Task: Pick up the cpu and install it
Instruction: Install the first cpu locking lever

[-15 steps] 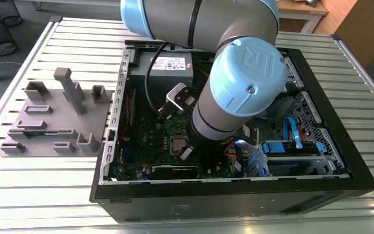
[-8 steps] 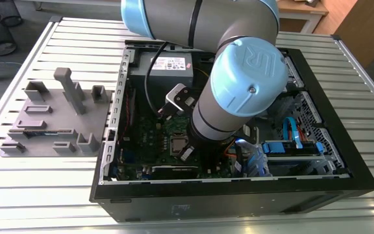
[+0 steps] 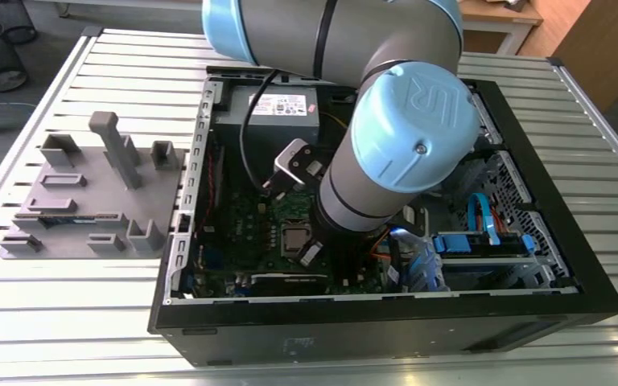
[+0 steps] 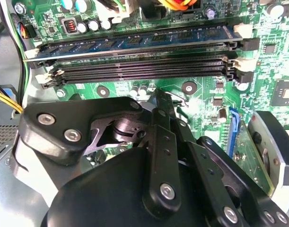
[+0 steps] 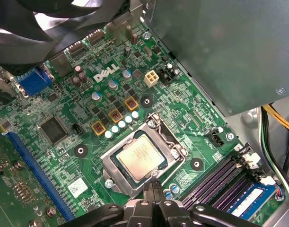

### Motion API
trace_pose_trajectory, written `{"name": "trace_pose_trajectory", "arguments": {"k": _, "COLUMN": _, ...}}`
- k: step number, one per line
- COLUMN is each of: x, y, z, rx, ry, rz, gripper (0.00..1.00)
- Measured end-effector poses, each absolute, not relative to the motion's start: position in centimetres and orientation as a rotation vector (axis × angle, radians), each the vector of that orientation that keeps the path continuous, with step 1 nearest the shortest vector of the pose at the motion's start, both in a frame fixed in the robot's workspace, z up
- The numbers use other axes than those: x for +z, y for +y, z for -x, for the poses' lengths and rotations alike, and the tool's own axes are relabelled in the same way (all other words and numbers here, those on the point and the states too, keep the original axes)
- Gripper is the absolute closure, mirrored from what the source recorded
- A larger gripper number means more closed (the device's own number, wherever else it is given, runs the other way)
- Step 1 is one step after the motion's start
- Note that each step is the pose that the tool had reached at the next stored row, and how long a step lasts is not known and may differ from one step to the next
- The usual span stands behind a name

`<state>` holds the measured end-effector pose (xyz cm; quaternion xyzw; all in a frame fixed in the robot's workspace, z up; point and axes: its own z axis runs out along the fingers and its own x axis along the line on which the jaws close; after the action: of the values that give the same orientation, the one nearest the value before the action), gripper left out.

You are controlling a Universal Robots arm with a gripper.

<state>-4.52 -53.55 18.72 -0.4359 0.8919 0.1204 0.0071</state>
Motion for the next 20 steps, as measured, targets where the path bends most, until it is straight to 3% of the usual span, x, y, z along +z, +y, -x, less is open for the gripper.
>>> {"name": "trace_pose_trajectory", "arguments": {"k": 20, "x": 18.6, "y": -53.68, "z": 4.33, "rx": 0.378, "ry": 2.778, "rz": 1.389, "gripper": 0.89}}
